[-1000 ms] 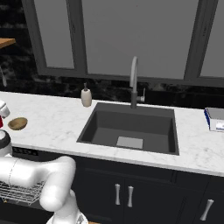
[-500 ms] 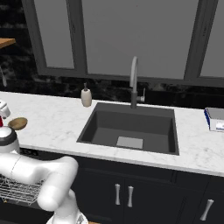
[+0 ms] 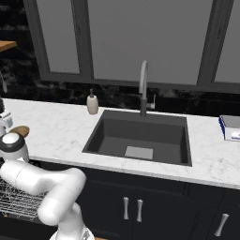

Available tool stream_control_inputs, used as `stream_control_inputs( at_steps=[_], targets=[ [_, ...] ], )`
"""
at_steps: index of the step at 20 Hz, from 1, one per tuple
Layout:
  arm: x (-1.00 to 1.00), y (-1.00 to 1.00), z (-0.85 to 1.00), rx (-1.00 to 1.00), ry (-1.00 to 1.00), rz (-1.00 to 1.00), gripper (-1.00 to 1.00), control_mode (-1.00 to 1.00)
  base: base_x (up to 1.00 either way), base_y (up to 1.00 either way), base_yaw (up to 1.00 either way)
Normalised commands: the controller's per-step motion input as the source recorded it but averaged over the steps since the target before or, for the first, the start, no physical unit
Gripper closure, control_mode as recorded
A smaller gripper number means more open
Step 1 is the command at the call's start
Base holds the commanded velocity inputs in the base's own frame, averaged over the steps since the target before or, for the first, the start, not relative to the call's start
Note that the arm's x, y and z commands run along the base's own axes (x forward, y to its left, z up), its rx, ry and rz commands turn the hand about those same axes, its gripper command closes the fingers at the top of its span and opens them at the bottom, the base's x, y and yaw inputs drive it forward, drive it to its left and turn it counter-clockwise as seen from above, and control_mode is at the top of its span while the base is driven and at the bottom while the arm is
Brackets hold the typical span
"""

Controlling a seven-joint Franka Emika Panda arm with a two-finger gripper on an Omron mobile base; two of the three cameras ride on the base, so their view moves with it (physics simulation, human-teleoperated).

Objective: Pick up the cup and bowl from the counter, place them in the dishwasher, and close the dishwasher door.

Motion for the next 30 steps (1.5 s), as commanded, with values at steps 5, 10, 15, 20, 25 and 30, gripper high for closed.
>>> stream_control_inputs(
  at_steps=[5, 10, 15, 20, 25, 30],
  targets=[
    [-0.42, 0.04, -0.24, 0.0, 0.09, 0.0, 1.0, -1.0, 0.0, 0.0, 0.0],
    [-0.53, 0.07, -0.02, 0.0, 0.0, 0.0, 1.0, -1.0, 0.0, 0.0, 0.0],
    [-0.63, -0.69, 0.13, 0.01, -0.09, 0.0, 1.0, -1.0, 0.0, 0.0, 0.0],
    [-0.01, -0.7, -0.02, -0.02, -0.47, -0.07, 1.0, -1.0, 0.0, 0.0, 0.0],
    [0.0, -0.98, -0.27, 0.0, -0.62, -0.15, 1.0, -1.0, 0.0, 0.0, 0.0],
    [0.0, -1.0, -0.15, 0.08, -0.32, -0.19, 1.0, -1.0, 0.0, 0.0, 0.0]
  ],
)
